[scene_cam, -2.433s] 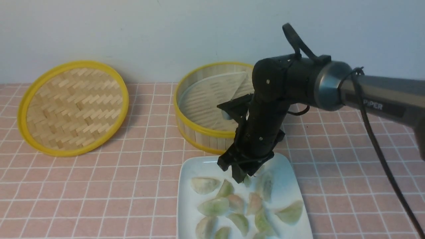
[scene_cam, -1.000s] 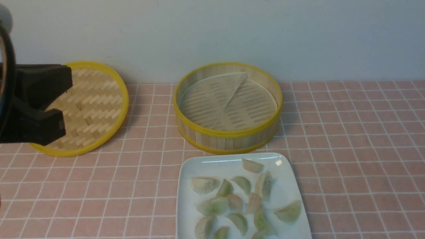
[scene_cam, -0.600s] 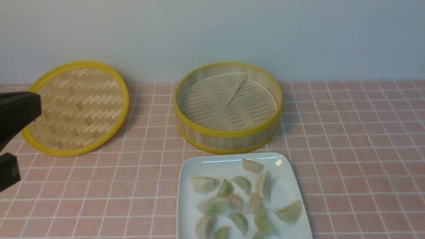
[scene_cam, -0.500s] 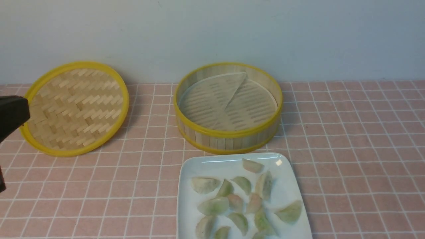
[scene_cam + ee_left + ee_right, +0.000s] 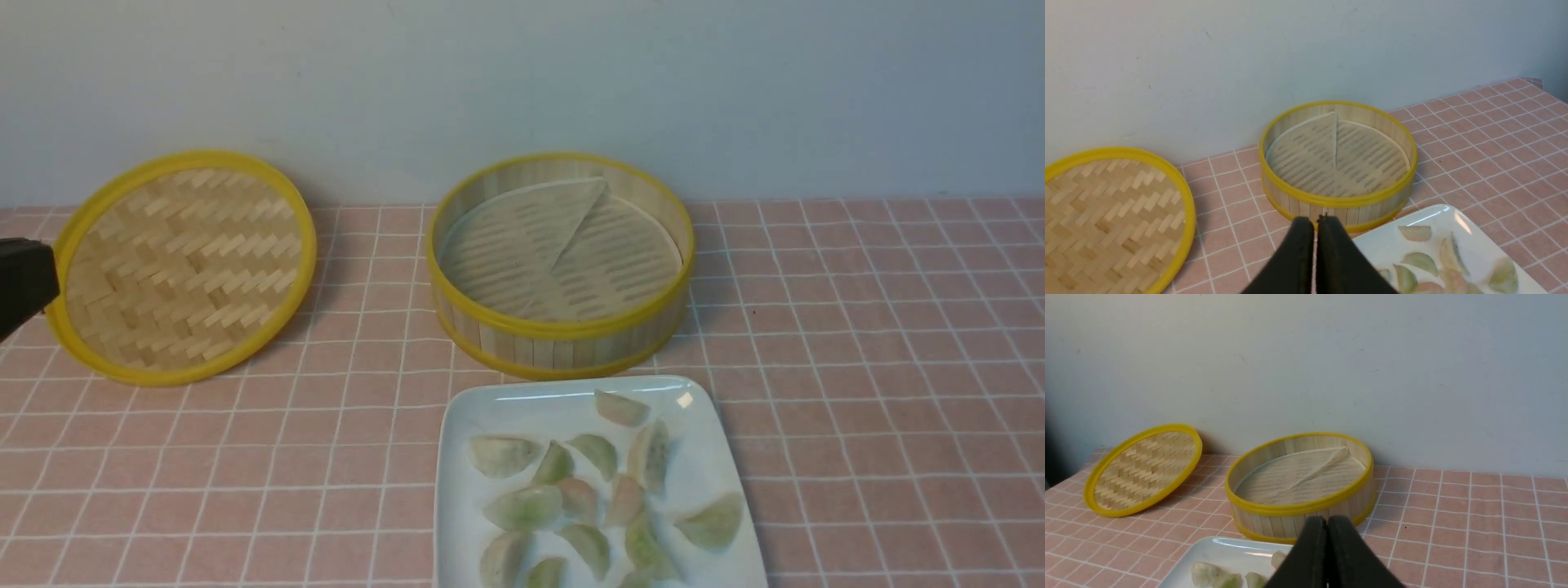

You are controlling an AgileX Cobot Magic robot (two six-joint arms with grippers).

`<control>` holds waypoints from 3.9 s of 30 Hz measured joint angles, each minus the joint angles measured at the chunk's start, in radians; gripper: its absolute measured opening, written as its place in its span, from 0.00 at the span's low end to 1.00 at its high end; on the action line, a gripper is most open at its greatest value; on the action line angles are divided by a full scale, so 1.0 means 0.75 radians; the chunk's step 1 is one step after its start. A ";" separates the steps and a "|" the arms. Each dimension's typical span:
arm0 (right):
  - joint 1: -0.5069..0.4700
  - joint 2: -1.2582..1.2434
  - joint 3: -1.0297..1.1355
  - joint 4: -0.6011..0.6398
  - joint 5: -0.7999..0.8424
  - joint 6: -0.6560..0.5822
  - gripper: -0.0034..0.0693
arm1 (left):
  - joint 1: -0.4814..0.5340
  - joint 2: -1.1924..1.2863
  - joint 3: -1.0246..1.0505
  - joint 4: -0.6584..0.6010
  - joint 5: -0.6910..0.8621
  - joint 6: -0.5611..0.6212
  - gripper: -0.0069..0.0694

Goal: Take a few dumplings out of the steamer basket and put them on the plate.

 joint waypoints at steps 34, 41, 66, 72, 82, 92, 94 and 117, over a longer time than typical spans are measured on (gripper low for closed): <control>0.000 0.000 0.000 0.000 0.005 -0.001 0.03 | 0.607 -0.755 1.155 -0.230 -0.365 0.229 0.08; 0.000 0.000 0.000 0.000 0.005 -0.001 0.03 | 0.607 -0.755 1.155 -0.232 -0.362 0.229 0.08; -0.262 0.000 0.221 0.115 -0.357 -0.078 0.03 | 0.607 -0.755 1.155 -0.233 -0.361 0.229 0.08; -0.555 0.000 0.556 0.242 -0.673 -0.108 0.03 | 0.607 -0.755 1.155 -0.233 -0.361 0.229 0.08; -0.678 0.001 0.652 0.210 -0.548 -0.127 0.03 | 0.607 -0.755 1.155 -0.234 -0.361 0.229 0.08; -0.678 0.001 0.649 0.262 -0.508 -0.301 0.03 | 0.607 -0.755 1.155 -0.234 -0.360 0.229 0.08; -0.678 0.001 0.649 0.290 -0.507 -0.333 0.03 | 0.607 -0.755 1.155 -0.236 -0.360 0.232 0.08; -0.678 0.001 0.649 0.354 -0.501 -0.411 0.03 | 0.607 -0.755 1.155 -0.236 -0.360 0.232 0.08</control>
